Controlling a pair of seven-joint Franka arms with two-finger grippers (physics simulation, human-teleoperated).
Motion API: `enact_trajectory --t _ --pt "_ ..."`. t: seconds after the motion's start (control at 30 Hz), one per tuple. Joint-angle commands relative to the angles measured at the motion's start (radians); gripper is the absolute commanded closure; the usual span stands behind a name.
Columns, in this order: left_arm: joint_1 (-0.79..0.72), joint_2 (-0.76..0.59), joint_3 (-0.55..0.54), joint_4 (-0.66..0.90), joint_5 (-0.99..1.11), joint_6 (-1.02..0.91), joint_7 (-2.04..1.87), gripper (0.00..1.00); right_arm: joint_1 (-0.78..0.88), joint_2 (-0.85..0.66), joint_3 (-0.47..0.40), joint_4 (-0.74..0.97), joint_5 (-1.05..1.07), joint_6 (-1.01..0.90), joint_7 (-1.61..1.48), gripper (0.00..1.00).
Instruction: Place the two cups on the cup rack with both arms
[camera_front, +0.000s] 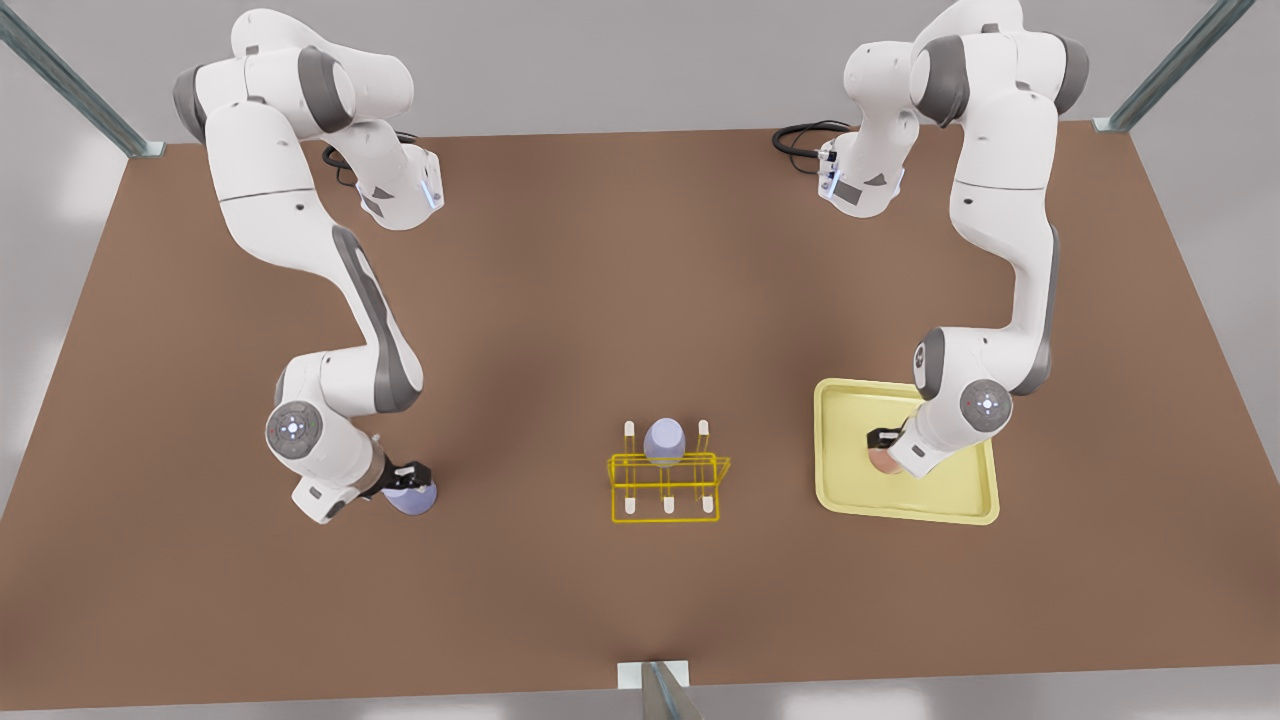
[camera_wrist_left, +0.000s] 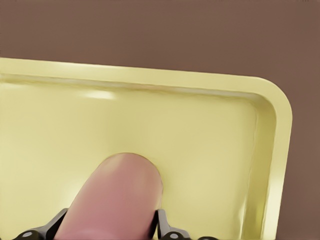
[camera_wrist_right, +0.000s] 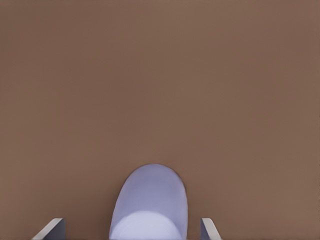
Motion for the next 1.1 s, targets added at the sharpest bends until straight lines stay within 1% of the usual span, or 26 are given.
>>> enact_trajectory --t 0.0,0.23,0.47,0.5,0.53,0.6,0.63,0.67,0.7,0.73,0.77,0.8,0.83,0.87,0.9,0.93,1.03,1.07 --pt "-0.002 -0.001 0.001 0.0 -0.005 0.009 0.018 0.22 0.001 0.001 0.0 -0.006 0.001 0.018 0.012 0.0" --pt "-0.002 0.012 0.001 0.003 -0.005 0.018 0.018 0.21 0.008 0.023 0.0 -0.034 -0.005 0.019 0.023 0.0" --pt "0.007 -0.005 -0.002 0.016 -0.007 0.009 0.018 0.21 0.007 0.05 -0.005 -0.041 -0.012 0.039 0.024 0.0" --pt "0.007 -0.005 -0.004 0.017 -0.007 0.0 0.018 0.21 -0.003 0.058 -0.006 -0.038 -0.012 0.041 0.02 0.0" --pt "0.002 -0.008 -0.005 0.04 -0.007 -0.059 0.017 0.21 -0.003 0.061 -0.008 -0.035 -0.012 0.041 0.019 0.0" --pt "-0.007 -0.008 -0.016 0.148 -0.005 -0.243 -0.048 0.21 -0.003 0.067 -0.008 -0.031 -0.012 0.042 0.019 0.0" --pt "-0.004 -0.01 -0.041 0.2 -0.005 -0.316 -0.09 0.21 -0.003 0.075 -0.008 -0.029 -0.012 0.046 0.019 0.0" --pt "-0.009 -0.008 -0.071 0.293 0.002 -0.393 -0.132 0.21 0.001 0.081 -0.008 -0.023 -0.012 0.046 0.019 0.0" --pt "-0.012 -0.007 -0.079 0.365 0.002 -0.471 -0.14 0.21 0.002 0.081 -0.008 -0.02 -0.012 0.046 0.018 0.0" --pt "-0.013 -0.005 -0.091 0.416 -0.001 -0.487 -0.164 0.21 0.005 0.082 -0.008 -0.012 -0.012 0.046 0.018 0.0" --pt "-0.013 0.013 -0.122 0.47 0.001 -0.481 -0.169 0.21 0.007 0.082 -0.006 -0.012 -0.012 0.046 0.018 0.0" --pt "-0.012 0.081 -0.149 0.597 -0.018 -0.482 -0.17 0.21 0.007 0.084 -0.006 -0.012 -0.012 0.046 0.016 0.0" --pt "-0.012 0.13 -0.153 0.675 -0.077 -0.481 -0.172 0.21 0.008 0.089 -0.008 -0.012 -0.012 0.046 0.016 0.0" --pt "-0.013 0.177 -0.165 0.741 -0.085 -0.447 -0.172 0.21 0.008 0.09 -0.008 -0.012 -0.012 0.046 0.016 0.0" --pt "-0.012 0.217 -0.188 0.749 -0.093 -0.338 -0.172 0.21 0.01 0.093 -0.008 -0.014 -0.012 0.046 0.016 0.0" --pt "-0.012 0.237 -0.195 0.751 -0.145 -0.255 -0.173 0.21 0.016 0.093 -0.008 -0.014 -0.012 0.044 0.016 0.0" --pt "-0.013 0.243 -0.266 0.761 -0.168 -0.246 -0.255 0.21 0.017 0.09 -0.008 -0.021 -0.012 0.043 0.016 0.0" --pt "-0.013 0.257 -0.274 0.793 -0.168 -0.246 -0.265 0.21 0.017 0.089 -0.006 -0.024 -0.012 0.036 0.015 0.0"
